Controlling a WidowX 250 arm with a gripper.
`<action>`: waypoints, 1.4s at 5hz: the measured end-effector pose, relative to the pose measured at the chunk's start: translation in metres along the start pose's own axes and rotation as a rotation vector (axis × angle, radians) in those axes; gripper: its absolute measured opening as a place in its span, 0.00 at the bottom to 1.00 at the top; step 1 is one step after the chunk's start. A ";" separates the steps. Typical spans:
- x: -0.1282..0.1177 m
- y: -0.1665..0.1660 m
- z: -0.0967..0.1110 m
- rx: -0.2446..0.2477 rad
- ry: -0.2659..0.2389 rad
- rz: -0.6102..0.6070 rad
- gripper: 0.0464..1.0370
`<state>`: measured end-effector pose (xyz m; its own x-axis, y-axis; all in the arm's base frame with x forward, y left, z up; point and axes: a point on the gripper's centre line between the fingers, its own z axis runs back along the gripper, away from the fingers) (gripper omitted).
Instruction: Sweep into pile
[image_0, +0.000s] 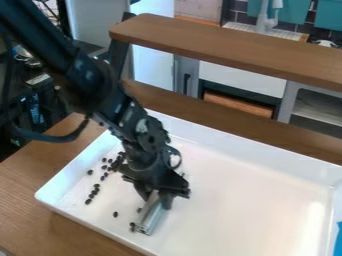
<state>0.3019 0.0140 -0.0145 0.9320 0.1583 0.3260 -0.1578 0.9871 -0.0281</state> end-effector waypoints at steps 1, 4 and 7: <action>-0.001 0.032 0.001 0.017 0.007 -0.024 0.34; -0.009 0.089 0.008 0.049 0.043 -0.038 0.34; 0.020 -0.030 0.052 -0.139 0.162 0.193 0.34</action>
<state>0.3085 -0.0140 0.0417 0.9308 0.3346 0.1472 -0.3016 0.9304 -0.2083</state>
